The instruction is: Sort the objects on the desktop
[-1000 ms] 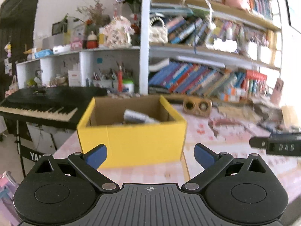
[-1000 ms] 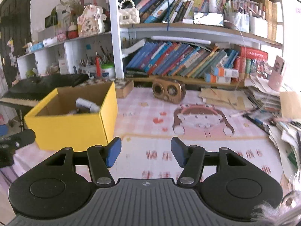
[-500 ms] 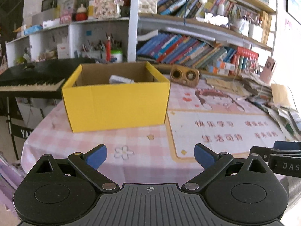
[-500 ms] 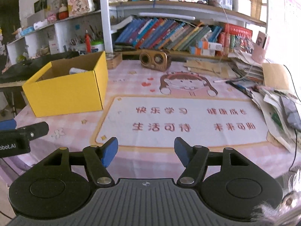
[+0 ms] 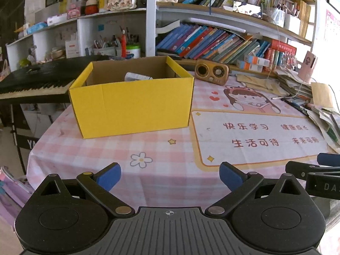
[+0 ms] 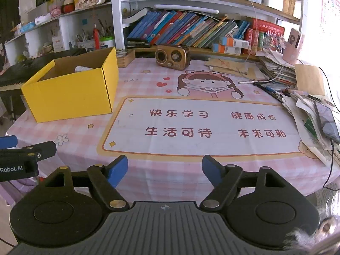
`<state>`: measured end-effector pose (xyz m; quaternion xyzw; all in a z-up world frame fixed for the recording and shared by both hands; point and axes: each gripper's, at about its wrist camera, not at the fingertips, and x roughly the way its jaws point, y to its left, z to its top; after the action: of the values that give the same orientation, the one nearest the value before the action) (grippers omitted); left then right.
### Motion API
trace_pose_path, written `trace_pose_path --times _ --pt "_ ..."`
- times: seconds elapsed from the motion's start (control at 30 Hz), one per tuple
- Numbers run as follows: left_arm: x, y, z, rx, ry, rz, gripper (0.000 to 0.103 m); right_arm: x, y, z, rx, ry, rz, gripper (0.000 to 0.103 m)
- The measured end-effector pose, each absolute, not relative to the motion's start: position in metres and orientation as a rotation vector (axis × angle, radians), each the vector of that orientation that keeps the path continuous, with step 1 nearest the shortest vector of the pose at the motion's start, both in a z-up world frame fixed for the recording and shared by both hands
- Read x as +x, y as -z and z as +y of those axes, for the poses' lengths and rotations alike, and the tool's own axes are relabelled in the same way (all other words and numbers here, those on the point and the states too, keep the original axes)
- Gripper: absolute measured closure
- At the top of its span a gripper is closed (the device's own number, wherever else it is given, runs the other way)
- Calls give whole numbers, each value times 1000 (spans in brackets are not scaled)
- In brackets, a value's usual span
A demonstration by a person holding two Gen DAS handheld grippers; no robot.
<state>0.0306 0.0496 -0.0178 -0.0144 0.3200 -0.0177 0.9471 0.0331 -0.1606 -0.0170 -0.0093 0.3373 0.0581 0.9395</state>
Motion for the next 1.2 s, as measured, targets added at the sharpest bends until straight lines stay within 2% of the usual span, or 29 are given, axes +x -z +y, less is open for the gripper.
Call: trace_pose_path --times 0.33,1.2 --pt "30 14 50 -17 49 627 0 34 19 -160 -10 -103 704 7" --pt "44 18 48 -9 60 663 0 43 21 -161 -8 -90 733 6"
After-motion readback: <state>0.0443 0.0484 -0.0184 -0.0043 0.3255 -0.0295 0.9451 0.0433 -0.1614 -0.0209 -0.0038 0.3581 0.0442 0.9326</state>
